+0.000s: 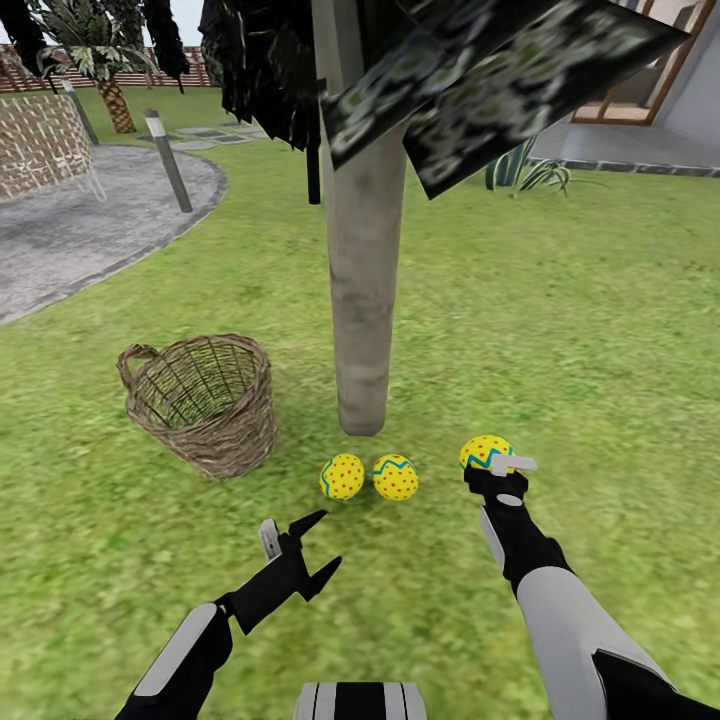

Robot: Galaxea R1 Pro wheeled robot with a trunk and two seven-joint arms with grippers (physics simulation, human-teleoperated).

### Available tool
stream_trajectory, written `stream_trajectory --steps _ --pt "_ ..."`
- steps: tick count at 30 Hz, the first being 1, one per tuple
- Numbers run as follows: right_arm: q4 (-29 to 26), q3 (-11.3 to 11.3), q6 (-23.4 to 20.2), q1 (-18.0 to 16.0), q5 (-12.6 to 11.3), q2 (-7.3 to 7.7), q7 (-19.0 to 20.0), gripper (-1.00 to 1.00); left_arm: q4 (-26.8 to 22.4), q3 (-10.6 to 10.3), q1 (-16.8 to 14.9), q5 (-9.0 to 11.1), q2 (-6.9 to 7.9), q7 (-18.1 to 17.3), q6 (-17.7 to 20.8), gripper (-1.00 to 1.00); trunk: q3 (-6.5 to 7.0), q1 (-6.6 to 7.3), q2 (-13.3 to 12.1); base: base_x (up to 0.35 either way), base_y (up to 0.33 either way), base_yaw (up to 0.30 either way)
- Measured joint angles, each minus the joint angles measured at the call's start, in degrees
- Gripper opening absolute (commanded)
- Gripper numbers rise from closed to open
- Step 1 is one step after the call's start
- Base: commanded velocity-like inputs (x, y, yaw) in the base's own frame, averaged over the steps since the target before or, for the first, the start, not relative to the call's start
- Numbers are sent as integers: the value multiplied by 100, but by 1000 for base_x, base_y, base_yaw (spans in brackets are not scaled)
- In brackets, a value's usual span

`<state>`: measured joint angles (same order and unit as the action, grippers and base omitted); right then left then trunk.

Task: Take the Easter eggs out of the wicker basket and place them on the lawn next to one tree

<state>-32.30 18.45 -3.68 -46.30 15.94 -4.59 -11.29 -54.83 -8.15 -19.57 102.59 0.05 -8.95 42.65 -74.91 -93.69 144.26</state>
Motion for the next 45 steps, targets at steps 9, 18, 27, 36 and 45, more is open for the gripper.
stream_trajectory --steps 9,18,27,36,45 --pt "7 0 -4 0 -2 -7 9 -100 -5 -9 0 -14 -21 0 -6 100 -177 -21 10 0 0 0" --pt "7 -6 -23 0 -13 -8 9 -100 -5 -18 0 -26 -36 4 -7 100 -376 -44 23 0 0 0" --pt "4 -8 -187 0 -19 -23 16 -100 -6 -27 0 -33 -48 22 -7 100 -576 -67 35 0 0 0" --pt "-72 -16 -193 -34 -4 -81 17 -100 -21 -18 0 -30 -14 40 -40 100 -775 -90 47 0 0 0" --pt "1307 -17 -172 -923 38 -267 -58 -100 -33 -44 0 -35 -49 47 -40 100 -975 -114 59 0 0 0"
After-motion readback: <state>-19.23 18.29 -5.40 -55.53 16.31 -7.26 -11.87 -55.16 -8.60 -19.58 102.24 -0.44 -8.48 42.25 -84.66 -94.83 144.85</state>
